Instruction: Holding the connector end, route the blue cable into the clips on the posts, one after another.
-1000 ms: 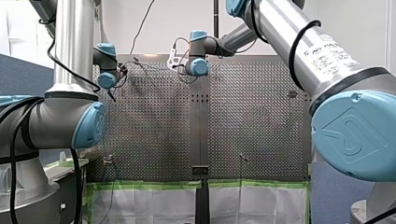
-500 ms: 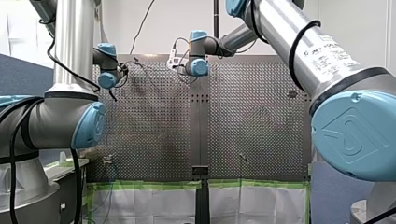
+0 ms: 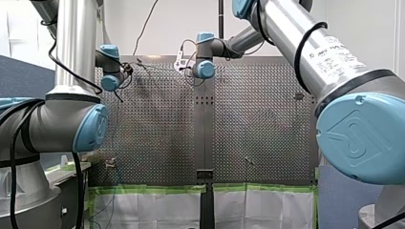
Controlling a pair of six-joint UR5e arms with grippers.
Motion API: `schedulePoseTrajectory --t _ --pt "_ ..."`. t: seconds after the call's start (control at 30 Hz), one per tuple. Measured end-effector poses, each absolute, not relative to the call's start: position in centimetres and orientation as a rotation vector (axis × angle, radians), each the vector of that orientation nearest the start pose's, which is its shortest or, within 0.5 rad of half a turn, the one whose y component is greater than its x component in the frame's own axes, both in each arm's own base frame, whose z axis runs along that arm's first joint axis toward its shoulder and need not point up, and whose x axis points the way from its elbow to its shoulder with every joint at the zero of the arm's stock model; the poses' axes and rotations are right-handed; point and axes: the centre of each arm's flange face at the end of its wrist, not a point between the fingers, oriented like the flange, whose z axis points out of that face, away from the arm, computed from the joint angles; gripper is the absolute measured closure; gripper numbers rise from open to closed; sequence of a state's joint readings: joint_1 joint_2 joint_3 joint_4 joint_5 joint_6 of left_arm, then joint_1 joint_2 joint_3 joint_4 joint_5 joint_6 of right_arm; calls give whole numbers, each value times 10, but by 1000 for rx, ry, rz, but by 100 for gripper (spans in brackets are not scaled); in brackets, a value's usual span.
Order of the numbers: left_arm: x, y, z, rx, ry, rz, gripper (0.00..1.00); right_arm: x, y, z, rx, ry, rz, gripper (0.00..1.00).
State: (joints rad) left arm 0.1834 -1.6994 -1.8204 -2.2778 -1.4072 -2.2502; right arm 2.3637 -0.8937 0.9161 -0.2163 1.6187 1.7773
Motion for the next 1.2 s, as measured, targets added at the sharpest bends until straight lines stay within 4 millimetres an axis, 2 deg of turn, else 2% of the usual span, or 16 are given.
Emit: schedulePoseTrajectory --t 0.4,0.73,0.97,1.0,1.03,1.1,1.13,1.2 --pt "582 -45 384 -329 1081 -539 100 648 -452 418 -2013 1147 -2759 100" --pt "582 -45 383 -330 1082 -535 100 653 -462 390 -2046 1172 -2712 100" --pt "581 -44 383 -332 1087 -529 100 654 -463 388 -2047 1172 -2710 100" --pt "581 -44 382 -333 1089 -526 92 654 -463 388 -2047 1172 -2710 100" --pt "581 -44 382 -335 1091 -522 92 654 -463 388 -2047 1172 -2710 100" --pt "581 -44 381 -341 1097 -511 76 654 -464 388 -2048 1174 -2709 100" --pt "581 -43 380 -344 1100 -507 76 654 -464 388 -2048 1174 -2709 100" --pt "580 -43 379 -350 1105 -496 54 654 -464 388 -2048 1174 -2709 100"
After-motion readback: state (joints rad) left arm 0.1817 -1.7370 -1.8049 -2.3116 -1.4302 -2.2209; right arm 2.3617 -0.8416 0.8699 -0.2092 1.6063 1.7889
